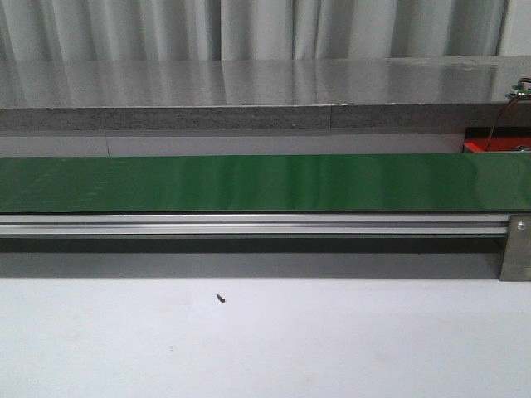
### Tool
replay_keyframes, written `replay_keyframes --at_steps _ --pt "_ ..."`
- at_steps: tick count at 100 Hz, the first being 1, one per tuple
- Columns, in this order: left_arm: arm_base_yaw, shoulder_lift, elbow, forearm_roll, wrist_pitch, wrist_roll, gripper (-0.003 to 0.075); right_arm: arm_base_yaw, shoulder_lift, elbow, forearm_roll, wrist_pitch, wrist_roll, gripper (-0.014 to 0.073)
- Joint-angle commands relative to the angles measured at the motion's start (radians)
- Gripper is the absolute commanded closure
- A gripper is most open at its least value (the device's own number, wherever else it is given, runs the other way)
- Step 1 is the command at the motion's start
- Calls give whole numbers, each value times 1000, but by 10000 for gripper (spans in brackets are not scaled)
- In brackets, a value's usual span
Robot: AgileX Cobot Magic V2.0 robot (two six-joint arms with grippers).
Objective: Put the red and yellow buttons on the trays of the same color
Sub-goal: 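Lower the red button into the red tray and open the right gripper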
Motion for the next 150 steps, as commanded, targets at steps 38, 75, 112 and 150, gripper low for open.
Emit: replay_keyframes --at_steps 38,75,112,150 --pt "-10 3 -28 -21 -72 0 740 -3 -162 -40 5 8 -2 64" --pt "-10 3 -28 -21 -72 0 740 130 -360 -55 3 77 -30 64" --pt "-10 6 -28 -21 -72 0 740 375 -694 265 -13 -33 -34 65" --pt "-10 6 -28 -21 -72 0 740 565 -1159 757 18 -165 -34 65"
